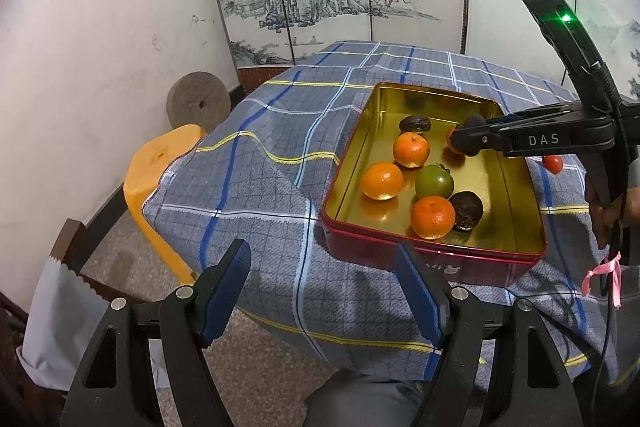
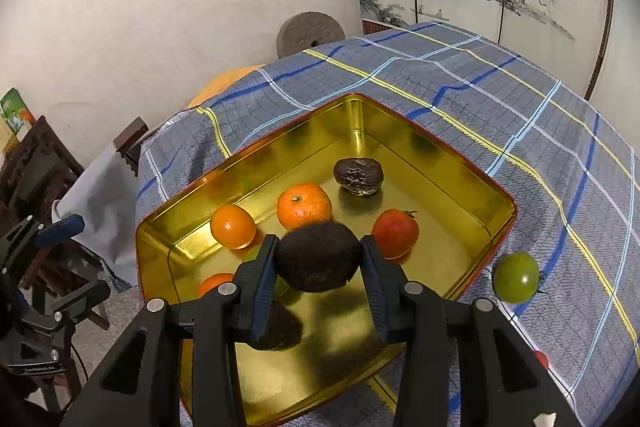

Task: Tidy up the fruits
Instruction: 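Carry the dark brown ball over the tray with the right gripper and release, then withdraw the right gripper and reach the left gripper toward the green tomato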

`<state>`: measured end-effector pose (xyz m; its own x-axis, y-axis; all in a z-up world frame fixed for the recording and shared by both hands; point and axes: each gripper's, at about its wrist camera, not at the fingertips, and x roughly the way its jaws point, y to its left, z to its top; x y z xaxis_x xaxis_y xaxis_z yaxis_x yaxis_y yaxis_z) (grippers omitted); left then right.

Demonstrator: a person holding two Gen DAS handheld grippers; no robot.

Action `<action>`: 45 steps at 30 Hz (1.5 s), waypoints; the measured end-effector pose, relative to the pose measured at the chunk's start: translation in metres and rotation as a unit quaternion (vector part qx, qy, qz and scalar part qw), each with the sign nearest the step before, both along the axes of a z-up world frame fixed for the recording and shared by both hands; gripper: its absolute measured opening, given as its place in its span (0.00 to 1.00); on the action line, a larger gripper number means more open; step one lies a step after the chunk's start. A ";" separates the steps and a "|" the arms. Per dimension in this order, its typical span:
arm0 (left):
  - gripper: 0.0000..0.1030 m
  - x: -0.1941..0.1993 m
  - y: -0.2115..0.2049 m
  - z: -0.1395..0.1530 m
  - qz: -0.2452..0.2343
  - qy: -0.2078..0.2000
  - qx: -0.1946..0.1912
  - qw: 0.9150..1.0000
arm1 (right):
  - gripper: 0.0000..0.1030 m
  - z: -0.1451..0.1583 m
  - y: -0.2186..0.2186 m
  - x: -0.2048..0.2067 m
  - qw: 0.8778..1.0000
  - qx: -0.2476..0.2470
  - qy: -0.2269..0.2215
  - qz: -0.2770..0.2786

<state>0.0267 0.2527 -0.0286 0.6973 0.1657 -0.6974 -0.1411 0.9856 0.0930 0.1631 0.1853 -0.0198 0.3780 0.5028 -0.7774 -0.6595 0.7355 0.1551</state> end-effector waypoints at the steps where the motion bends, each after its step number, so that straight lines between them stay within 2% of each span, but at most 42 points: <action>1: 0.72 0.000 0.000 0.000 0.000 0.001 0.001 1.000 | 0.37 0.000 0.001 0.000 1.000 0.000 0.000 0.000; 23: 0.72 0.003 -0.004 -0.009 -0.002 0.013 0.003 1.000 | 0.39 -0.015 0.005 0.009 1.000 -0.005 0.004 -0.011; 25: 0.72 0.003 -0.005 -0.011 -0.003 0.015 0.004 1.000 | 0.45 -0.012 0.003 0.011 1.000 0.007 0.005 -0.013; 27: 0.72 0.003 -0.006 -0.011 -0.003 0.017 0.004 1.000 | 0.59 -0.007 0.000 0.010 1.000 0.022 -0.002 -0.016; 30: 0.72 0.003 -0.005 -0.011 -0.003 0.017 0.004 1.000 | 0.61 0.003 -0.003 0.007 0.999 0.038 -0.012 -0.016; 37: 0.72 0.002 -0.009 -0.008 -0.005 0.019 0.009 1.000 | 0.62 0.025 -0.015 -0.018 0.997 0.064 -0.036 -0.017; 45: 0.72 -0.004 -0.023 0.000 -0.015 0.016 0.024 0.999 | 0.64 0.037 -0.072 -0.065 0.993 0.078 -0.062 -0.056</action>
<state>0.0228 0.2300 -0.0282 0.6794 0.1785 -0.7117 -0.1072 0.9837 0.1444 0.0984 0.1136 0.0174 0.5257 0.5636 -0.6372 -0.5961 0.7784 0.1967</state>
